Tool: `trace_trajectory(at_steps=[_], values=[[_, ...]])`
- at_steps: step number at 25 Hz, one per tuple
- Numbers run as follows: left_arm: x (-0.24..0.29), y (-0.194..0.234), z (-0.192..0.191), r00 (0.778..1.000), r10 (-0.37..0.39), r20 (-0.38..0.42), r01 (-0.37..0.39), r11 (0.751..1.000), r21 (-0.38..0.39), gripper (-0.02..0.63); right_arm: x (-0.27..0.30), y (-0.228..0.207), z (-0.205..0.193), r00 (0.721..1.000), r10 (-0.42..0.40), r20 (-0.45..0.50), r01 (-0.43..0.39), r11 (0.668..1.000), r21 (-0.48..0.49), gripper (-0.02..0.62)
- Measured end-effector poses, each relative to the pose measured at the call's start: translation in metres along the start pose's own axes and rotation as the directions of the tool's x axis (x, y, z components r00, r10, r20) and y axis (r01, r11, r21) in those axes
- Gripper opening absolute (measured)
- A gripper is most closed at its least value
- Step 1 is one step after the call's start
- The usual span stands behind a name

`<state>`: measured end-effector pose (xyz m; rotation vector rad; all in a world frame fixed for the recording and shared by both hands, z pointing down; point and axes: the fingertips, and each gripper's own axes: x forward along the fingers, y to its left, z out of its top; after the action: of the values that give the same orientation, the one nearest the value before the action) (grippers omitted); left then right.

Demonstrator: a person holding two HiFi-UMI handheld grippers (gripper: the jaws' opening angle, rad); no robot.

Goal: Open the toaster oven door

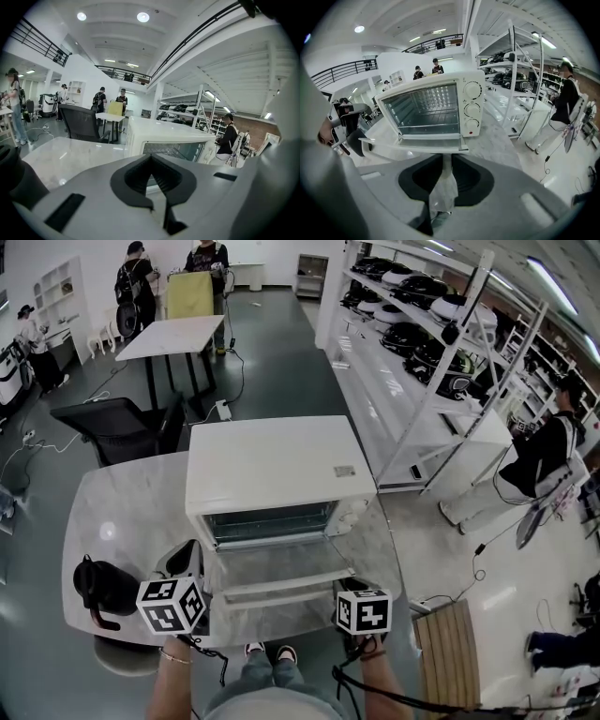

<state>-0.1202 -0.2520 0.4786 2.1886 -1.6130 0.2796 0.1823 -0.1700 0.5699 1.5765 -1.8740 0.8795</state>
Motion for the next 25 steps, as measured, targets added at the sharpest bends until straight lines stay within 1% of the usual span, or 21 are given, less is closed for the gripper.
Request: trace_trajectory(at_steps=[17, 25], values=[[0.012, -0.004, -0.013, 0.999, -0.016, -0.034, 0.016, 1.000, 0.000, 0.005, 0.004, -0.001, -0.018, 1.000, 0.002, -0.024, -0.002, 1.000, -0.019, 0.072], [0.015, -0.007, -0.015, 0.999, -0.023, -0.041, 0.023, 1.000, 0.004, 0.005, 0.007, -0.001, -0.033, 0.999, 0.000, -0.048, -0.001, 1.000, -0.017, 0.072]])
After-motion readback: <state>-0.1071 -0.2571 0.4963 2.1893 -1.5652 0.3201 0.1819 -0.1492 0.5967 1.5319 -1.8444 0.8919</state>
